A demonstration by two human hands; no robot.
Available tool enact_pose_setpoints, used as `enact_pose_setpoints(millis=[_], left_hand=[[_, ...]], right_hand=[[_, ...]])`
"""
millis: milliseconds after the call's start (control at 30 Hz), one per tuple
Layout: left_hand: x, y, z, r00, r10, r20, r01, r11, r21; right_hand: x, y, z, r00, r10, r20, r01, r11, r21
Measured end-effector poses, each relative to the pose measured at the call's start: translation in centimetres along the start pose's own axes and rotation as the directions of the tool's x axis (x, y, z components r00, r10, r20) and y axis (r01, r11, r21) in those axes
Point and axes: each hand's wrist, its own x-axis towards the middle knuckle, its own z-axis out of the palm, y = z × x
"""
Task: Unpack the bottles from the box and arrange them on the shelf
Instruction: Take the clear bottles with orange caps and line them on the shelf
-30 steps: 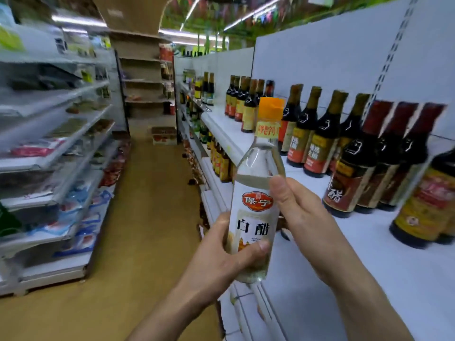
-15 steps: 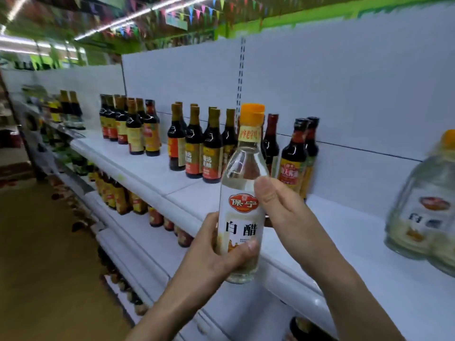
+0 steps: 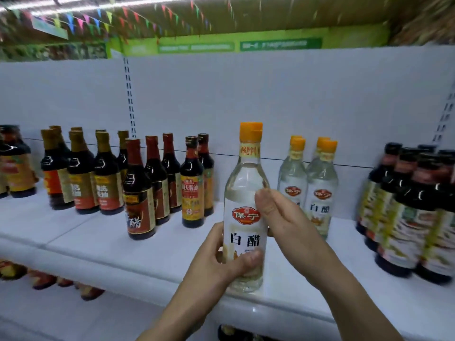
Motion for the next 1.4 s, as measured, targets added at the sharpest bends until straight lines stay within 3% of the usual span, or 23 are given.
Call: enact_pose_setpoints(millis=[467,1067,1400], left_hand=[[7.5,-2.2,7.8,0.989,-0.041,0.140,0.044,0.999,-0.013],[12.7,-5.6,7.6,0.991,-0.066,0.115,0.054,0.993,0.107],[14.6,-5.5,8.9,0.998,-0.049,0.036,0.042,0.985,0.167]], right_hand=[[1.9,5.2,-8.2,0.989,0.082,-0.119,-0.087,0.995,-0.039],[5.0,8.7,-8.5,0.977,0.147,-0.152,-0.150,0.989,-0.008],[5.4,10.8,-8.7,0.957,0.135,-0.257,-0.202,0.946,-0.255]])
